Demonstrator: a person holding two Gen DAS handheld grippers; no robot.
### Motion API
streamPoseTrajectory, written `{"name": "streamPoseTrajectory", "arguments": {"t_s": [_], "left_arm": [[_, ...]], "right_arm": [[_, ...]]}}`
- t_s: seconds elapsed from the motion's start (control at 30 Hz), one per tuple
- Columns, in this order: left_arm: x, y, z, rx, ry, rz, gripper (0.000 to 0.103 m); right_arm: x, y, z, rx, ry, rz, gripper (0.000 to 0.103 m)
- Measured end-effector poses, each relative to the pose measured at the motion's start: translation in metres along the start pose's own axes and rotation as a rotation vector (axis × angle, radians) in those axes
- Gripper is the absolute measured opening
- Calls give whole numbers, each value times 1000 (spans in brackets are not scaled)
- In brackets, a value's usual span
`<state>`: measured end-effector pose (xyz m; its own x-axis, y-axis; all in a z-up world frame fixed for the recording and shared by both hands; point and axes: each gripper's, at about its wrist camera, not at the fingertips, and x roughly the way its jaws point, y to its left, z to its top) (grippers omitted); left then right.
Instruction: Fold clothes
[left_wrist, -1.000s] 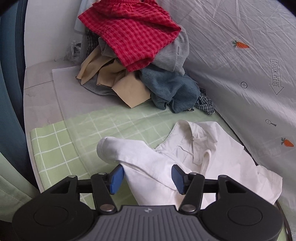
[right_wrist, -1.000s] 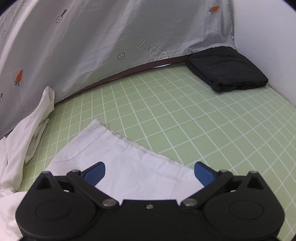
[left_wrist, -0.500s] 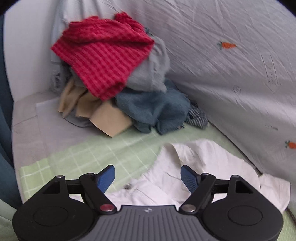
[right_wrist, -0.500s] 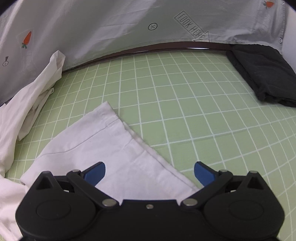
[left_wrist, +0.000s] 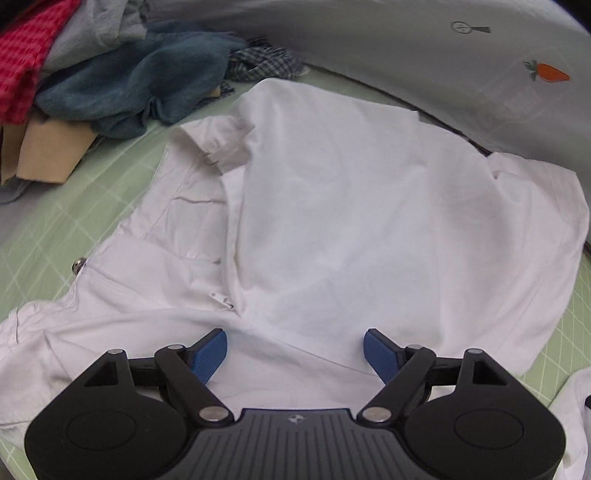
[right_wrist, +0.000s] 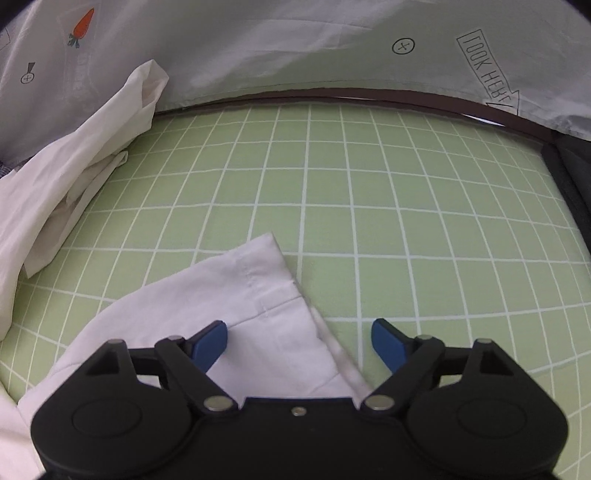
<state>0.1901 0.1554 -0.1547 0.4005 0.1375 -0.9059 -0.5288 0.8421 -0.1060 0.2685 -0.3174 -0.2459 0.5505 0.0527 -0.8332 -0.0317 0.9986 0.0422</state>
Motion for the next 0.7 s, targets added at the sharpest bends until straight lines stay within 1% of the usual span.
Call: {"name": "streamPoseTrajectory", "arguments": {"t_s": [0.03,0.07,0.1,0.13,0.2,0.23,0.3,0.4,0.43,0.57,0.63,0.7], "left_arm": [[1,5,0,-18,6,0,82],[0,8,0,-27,8,1,82],[-1,10,1,-34,9,3,82],[-2,11,1,-34,9,10,82],[-4,12,0,-35,11,21,82],[-5,12,0,-36,13,27,82],[-6,10,-1,-35,16,38,82],[-8,13,-3,-36,12,60,82],[-9,15,-4,-41,7,63,82],[-18,25,-15,-62,-4,57,82],[-23,31,-22,-81,-7,49,82],[-31,37,-30,-100,-13,33,82]], "right_arm": [[-2,3,-3,-33,-13,15,82],[-5,5,-5,-66,-27,30,69],[-7,7,-8,-97,-38,44,59],[-10,9,-11,-117,-45,57,55],[-15,8,-15,-139,-52,89,26],[-17,7,-17,-147,-55,100,24],[-22,6,-23,-177,-66,83,21],[-39,-9,-34,-172,-113,-8,15],[-47,-20,-38,-150,-133,-56,15],[-83,-80,-58,2,-200,-303,15],[-96,-118,-73,117,-204,-408,15],[-103,-149,-90,200,-185,-512,15]]}}
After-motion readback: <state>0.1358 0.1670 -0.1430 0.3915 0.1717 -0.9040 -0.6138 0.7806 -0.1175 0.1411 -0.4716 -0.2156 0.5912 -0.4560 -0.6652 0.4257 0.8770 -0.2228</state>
